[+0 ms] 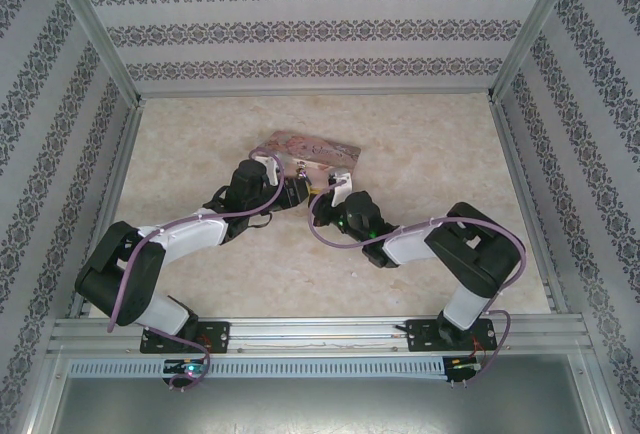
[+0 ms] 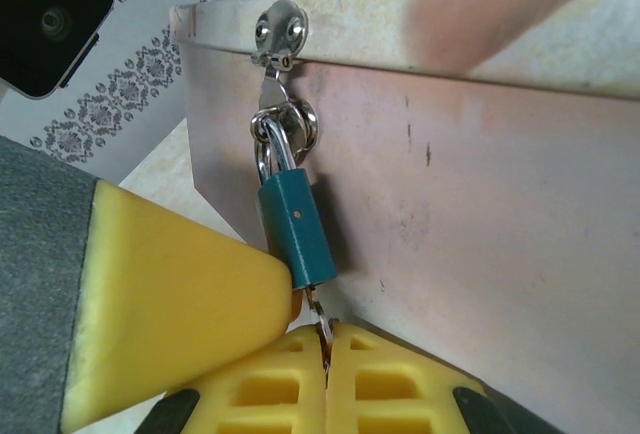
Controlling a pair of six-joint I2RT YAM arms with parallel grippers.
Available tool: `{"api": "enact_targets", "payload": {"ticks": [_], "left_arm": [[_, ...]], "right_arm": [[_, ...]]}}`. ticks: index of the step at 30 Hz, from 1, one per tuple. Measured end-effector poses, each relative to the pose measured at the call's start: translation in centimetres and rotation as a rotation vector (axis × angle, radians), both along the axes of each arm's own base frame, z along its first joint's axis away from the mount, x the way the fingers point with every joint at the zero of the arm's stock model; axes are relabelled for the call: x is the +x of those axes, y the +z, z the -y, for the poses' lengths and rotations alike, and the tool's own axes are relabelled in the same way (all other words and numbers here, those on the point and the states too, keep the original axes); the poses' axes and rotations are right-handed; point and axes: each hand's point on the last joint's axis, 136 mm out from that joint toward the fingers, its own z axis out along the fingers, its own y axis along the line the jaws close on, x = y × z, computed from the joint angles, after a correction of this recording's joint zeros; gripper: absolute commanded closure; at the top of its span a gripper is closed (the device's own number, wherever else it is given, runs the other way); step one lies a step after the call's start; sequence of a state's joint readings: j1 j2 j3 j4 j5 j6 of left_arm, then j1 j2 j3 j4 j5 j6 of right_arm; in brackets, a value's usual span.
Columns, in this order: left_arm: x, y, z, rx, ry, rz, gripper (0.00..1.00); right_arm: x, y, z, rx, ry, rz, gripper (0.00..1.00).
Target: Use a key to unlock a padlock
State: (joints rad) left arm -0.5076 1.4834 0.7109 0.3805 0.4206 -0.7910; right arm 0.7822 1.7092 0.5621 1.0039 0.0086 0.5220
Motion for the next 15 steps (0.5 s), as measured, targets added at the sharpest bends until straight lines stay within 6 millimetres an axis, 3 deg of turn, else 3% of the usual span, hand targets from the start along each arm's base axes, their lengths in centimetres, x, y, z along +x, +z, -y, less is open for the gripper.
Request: {"api": "enact_targets", "payload": {"ticks": [9,15], "left_arm": [[-0.6,-3.0,0.3,0.009,-0.020,-0.081,0.73],[-1.4,-4.4,0.4,0.009,-0.034,-0.120,0.64]], "right_arm": [[-0.6,-3.1,0.5,0.007,-0.011,-0.060,1.00],[-1.3,-4.8,0.5,0.006,-0.007,-0.099,1.00]]}}
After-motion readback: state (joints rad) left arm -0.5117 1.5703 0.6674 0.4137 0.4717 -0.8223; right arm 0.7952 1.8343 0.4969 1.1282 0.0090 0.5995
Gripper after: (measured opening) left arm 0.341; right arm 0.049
